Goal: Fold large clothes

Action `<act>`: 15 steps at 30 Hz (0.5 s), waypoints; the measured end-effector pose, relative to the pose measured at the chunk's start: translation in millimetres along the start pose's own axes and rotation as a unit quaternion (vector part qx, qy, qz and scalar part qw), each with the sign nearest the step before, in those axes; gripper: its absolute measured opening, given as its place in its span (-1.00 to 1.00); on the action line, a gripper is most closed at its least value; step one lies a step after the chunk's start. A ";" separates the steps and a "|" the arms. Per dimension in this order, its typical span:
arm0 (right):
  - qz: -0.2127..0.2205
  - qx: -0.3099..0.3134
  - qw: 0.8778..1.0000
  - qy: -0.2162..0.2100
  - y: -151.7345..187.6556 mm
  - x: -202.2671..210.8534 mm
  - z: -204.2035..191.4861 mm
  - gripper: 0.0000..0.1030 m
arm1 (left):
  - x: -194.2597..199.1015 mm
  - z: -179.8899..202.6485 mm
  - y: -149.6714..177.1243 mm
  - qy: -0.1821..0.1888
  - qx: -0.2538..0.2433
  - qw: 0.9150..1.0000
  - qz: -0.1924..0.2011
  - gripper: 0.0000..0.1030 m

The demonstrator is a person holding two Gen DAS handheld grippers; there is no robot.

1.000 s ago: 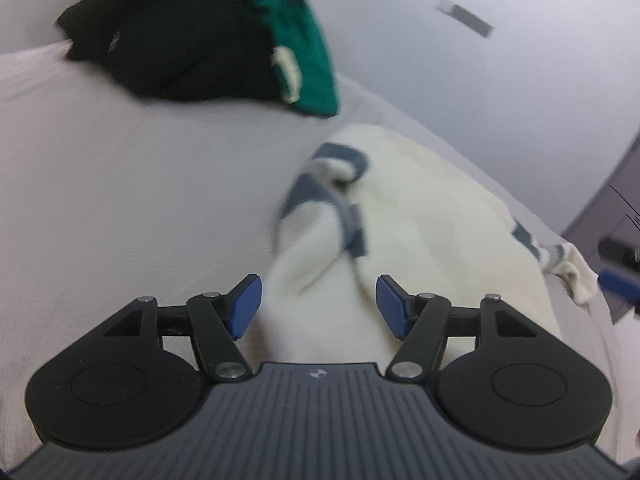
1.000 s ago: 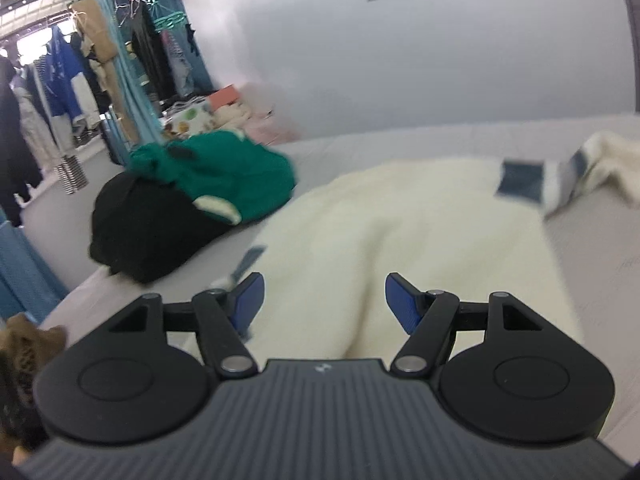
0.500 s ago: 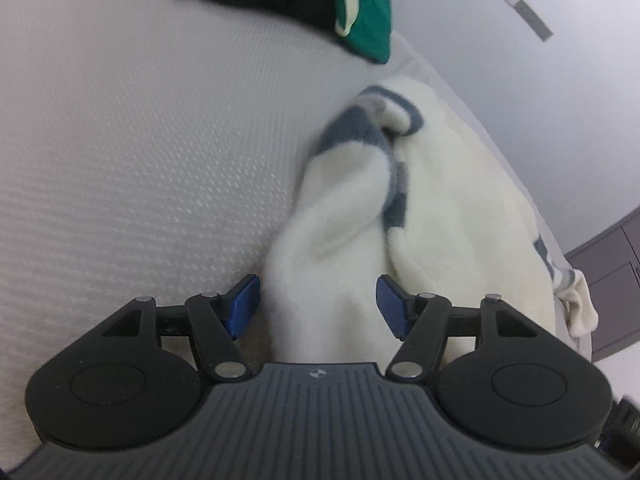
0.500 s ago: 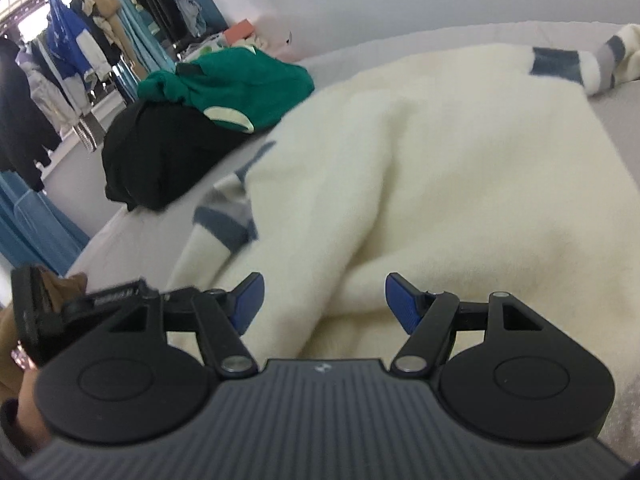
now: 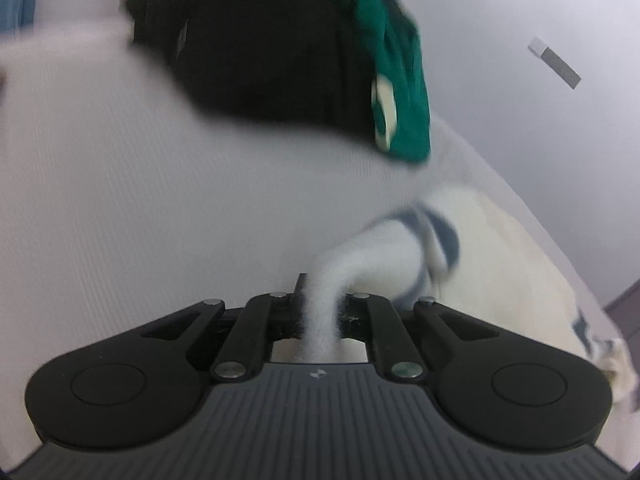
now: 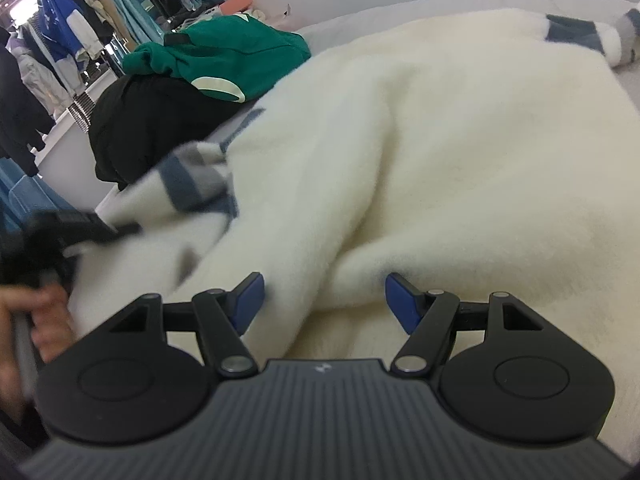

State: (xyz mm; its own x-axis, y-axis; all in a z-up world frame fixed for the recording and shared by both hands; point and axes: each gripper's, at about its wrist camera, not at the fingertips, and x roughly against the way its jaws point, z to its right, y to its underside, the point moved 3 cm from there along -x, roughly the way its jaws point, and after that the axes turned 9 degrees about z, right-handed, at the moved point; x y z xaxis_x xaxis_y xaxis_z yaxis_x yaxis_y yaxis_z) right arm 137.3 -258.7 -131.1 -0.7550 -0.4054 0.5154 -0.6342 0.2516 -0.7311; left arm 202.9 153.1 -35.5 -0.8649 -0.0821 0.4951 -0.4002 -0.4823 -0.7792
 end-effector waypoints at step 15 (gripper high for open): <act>-0.009 0.013 1.000 0.001 0.6 -13.9 -0.5 0.40 | 9.7 60.0 37.2 0.047 -0.255 0.961 0.092 -0.81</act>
State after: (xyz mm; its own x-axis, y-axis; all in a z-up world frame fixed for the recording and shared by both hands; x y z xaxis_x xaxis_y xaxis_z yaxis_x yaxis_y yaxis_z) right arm 147.4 -252.4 -138.5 -0.7431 -0.4090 0.5296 -0.6438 0.2211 -0.7325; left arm 197.8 82.1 -36.7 -0.9490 -0.0344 0.3133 -0.3142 0.0257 -0.9490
